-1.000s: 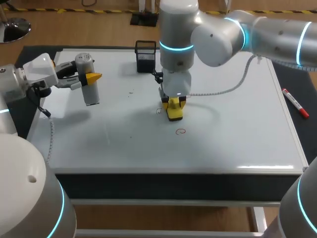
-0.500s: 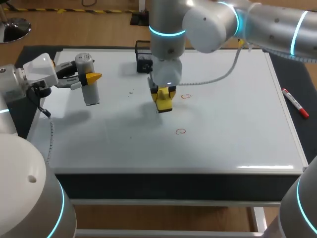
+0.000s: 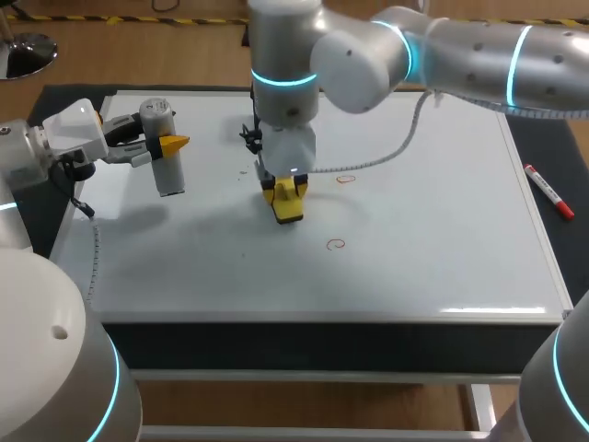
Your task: Pick up the inspection probe, press it on each red-marked spot on the whiteboard one by one, put down the probe, pick up the eraser, and wipe off all the red marks.
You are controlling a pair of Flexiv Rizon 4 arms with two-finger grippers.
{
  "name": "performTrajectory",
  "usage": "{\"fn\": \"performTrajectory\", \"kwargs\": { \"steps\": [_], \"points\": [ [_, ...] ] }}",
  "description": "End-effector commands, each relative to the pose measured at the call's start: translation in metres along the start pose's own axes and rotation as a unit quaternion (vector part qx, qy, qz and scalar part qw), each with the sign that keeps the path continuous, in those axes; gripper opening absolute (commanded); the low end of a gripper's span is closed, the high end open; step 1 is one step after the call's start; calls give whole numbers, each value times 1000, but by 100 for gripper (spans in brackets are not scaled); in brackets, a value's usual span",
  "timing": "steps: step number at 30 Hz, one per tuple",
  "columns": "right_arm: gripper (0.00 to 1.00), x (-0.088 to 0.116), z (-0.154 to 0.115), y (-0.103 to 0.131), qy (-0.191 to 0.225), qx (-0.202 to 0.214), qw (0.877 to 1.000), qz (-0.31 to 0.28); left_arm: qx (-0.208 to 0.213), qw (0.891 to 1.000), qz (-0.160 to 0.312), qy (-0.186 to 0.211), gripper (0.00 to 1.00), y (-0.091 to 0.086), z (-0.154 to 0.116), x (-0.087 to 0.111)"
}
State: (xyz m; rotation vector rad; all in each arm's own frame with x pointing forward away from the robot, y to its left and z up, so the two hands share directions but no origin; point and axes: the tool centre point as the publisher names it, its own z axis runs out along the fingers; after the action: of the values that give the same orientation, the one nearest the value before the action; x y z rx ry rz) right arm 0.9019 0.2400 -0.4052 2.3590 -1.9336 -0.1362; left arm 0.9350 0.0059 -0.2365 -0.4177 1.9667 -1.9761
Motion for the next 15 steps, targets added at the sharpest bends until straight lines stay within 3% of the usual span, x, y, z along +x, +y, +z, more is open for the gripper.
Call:
{"fn": "performTrajectory", "kwargs": {
  "steps": [1,15],
  "points": [
    [0,3,6,-2,2,-2,1000,-1,2,1000,1,-1,0,0,0,0],
    [0,26,26,-1,8,-19,999,26,2,1000,1,-1,0,0,0,0]
  ]
}}
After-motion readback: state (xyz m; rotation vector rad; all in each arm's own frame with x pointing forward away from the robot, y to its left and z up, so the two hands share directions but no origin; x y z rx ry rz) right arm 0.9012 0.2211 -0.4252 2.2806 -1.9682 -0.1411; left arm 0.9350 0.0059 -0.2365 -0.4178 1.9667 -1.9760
